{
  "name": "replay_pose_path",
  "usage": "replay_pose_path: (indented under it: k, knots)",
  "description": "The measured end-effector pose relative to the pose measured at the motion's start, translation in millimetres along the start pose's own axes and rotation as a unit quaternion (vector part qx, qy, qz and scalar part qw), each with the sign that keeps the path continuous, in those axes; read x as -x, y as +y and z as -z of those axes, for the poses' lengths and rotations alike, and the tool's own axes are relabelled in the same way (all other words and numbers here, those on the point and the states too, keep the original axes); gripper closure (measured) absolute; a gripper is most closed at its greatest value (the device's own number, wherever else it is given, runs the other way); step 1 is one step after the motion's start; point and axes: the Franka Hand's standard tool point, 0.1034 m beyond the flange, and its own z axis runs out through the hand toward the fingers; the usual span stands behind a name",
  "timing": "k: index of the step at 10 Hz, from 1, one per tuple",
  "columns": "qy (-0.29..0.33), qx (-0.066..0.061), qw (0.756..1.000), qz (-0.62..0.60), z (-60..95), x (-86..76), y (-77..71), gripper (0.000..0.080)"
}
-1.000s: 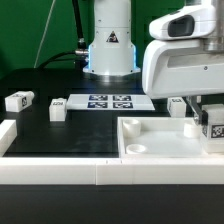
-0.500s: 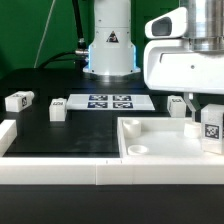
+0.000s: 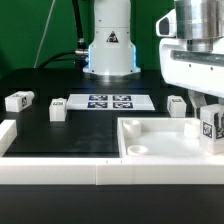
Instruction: Assemble one leg
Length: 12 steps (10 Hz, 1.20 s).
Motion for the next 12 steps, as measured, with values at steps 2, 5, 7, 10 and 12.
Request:
replay_pose_path:
  k: [2, 5, 7, 10, 12]
  knots:
    - [0.0, 0.0, 1.0, -0.005, -0.1, 0.3, 0.0, 0.0407]
    - [0.0, -0.002, 0.998, 0.055, 1.1, 1.2, -2.2, 0.0188]
    - [-0.001, 0.006, 0.985, 0.173, 0.2, 5.7, -2.5, 0.0157]
    - [0.001, 0.01, 0.934, 0.356, -0.9, 4.7, -4.0, 0.015]
    - [0.006, 0.015, 0.887, 0.462, -0.4, 3.9, -4.6, 0.015]
